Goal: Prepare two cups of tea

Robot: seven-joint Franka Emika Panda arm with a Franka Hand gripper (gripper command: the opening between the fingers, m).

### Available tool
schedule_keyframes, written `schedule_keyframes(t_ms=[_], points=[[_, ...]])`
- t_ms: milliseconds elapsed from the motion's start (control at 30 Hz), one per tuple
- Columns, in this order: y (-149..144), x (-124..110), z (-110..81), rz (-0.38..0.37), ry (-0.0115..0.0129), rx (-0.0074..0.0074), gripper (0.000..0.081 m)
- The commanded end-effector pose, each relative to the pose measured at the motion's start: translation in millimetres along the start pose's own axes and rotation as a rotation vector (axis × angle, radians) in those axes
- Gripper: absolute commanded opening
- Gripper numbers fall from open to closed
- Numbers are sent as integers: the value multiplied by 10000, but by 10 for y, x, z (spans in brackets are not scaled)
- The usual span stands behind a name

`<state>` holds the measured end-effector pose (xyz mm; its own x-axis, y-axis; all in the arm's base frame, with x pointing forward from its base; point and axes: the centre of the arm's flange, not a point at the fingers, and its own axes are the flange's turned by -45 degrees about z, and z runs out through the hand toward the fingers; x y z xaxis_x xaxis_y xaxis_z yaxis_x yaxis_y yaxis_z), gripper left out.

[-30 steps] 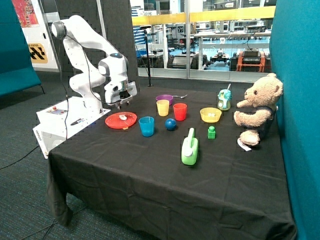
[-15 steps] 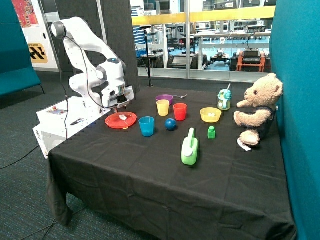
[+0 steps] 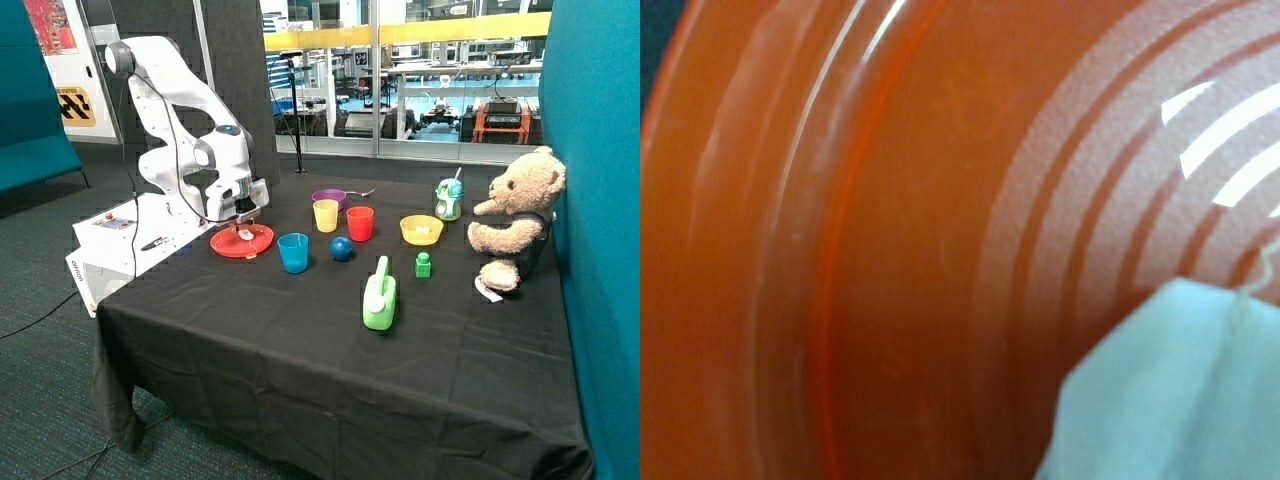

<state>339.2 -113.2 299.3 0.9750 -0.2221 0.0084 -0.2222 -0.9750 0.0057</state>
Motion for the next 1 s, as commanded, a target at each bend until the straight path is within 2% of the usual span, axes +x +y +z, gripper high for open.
schedule_keyframes(t_ms=[0, 200, 267, 367, 433, 533, 700, 767, 800, 833, 867, 967], points=[[-14, 68, 109, 113, -85, 57, 446], [-31, -25, 167, 188, -85, 56, 442], [-49, -43, 184, -83, -84, 58, 439], [-77, -62, 195, -113, -84, 58, 434], [-100, -84, 204, 90, -85, 57, 431], [-121, -112, 219, 14, -84, 57, 423], [-107, -112, 235, 110, -85, 57, 414], [-84, -98, 235, -150, -84, 58, 406], [-77, -94, 234, 127, -85, 57, 401], [-68, -85, 233, -172, -84, 58, 397], [-64, -82, 232, 127, -85, 57, 393], [-56, -59, 226, 150, -85, 57, 383]])
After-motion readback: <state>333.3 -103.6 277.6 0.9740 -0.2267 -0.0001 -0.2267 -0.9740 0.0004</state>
